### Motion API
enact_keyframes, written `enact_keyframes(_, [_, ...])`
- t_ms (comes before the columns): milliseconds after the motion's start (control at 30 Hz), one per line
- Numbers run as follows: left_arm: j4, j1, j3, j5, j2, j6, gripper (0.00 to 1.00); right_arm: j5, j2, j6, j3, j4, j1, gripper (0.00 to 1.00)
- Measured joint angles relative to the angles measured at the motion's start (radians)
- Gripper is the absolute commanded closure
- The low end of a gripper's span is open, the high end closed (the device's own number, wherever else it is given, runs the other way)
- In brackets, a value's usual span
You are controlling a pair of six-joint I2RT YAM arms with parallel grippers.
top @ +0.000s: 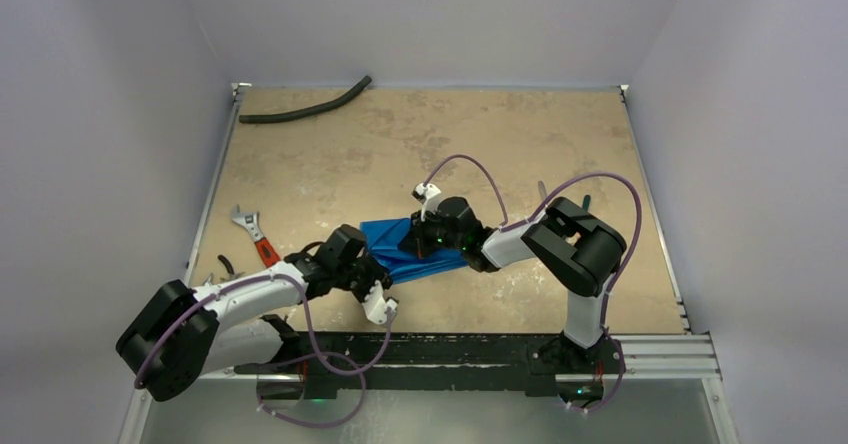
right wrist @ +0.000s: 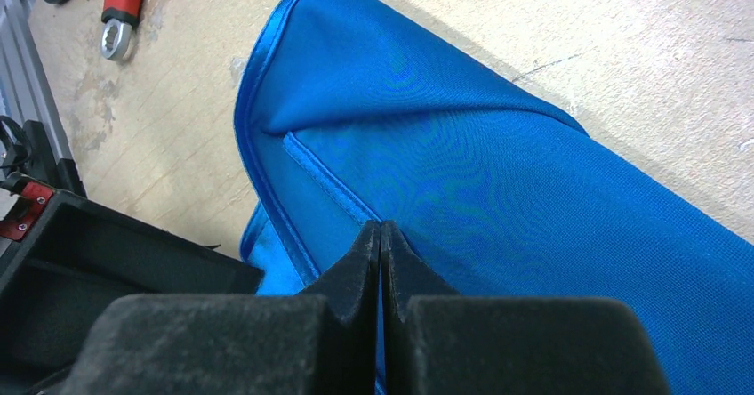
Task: Fold the napkin into a case and place the utensils inside
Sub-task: Pick up the 2/3-rectangle-folded napkin from the center of the board, then pass from the left arm to the right
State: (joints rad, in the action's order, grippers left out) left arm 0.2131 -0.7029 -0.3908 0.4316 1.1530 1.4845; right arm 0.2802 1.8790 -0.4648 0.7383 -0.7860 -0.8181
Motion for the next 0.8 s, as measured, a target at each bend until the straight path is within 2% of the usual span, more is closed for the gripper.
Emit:
enact_keyframes(200, [-0.028,0.0,0.024,-0.008,-0.005,-0.023,1.0,-0.001,0.0,-0.003,0.0,-0.002,-0.001,1.0])
enact_keyframes(500, [-0.036,0.0,0.03,-0.019,-0.061,-0.064,1.0,-0.002,0.0,-0.003,-0.003,-0.004,-0.002,1.0])
enact_keyframes(800, [-0.048,0.0,0.015,-0.022,-0.049,-0.186,1.0,-0.007,-0.015,0.008,-0.032,-0.026,-0.002,1.0])
